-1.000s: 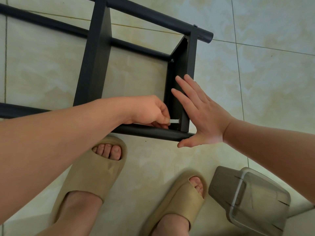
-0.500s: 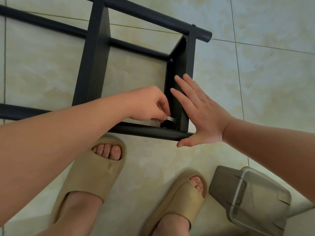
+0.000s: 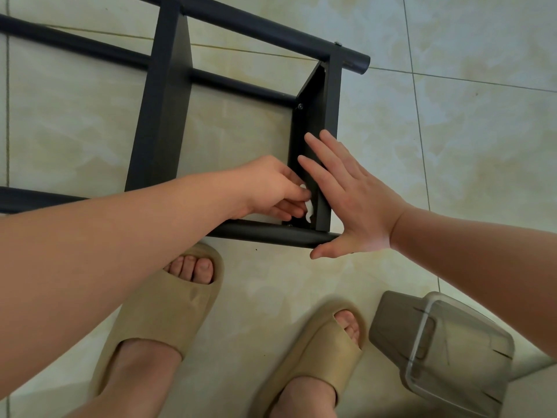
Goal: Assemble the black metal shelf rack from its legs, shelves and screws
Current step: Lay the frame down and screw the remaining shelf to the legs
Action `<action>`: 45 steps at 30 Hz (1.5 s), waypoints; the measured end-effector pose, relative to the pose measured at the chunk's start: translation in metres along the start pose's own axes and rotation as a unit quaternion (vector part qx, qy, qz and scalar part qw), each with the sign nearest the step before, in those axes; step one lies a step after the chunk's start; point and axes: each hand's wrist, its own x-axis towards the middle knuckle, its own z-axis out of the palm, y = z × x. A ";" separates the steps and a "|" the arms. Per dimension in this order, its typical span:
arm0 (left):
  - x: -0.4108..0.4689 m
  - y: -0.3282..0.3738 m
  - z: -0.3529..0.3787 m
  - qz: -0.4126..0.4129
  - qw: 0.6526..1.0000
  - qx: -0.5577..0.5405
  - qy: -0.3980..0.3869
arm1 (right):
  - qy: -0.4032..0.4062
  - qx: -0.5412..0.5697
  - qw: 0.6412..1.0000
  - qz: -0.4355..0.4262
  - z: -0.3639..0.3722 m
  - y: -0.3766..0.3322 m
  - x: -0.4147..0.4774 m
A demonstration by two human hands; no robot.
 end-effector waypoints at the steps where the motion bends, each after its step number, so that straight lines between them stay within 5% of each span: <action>1: 0.000 -0.001 0.001 0.008 1.000 0.009 0.005 | 0.000 -0.002 1.000 0.000 0.000 0.000 0.000; 36: 0.002 0.001 -0.004 -0.069 0.988 -0.133 -0.041 | 0.005 0.012 1.000 -0.004 0.002 0.001 0.000; 45: -0.001 0.002 -0.007 -0.057 0.995 -0.072 -0.051 | -0.004 0.005 1.000 0.002 0.000 0.000 0.000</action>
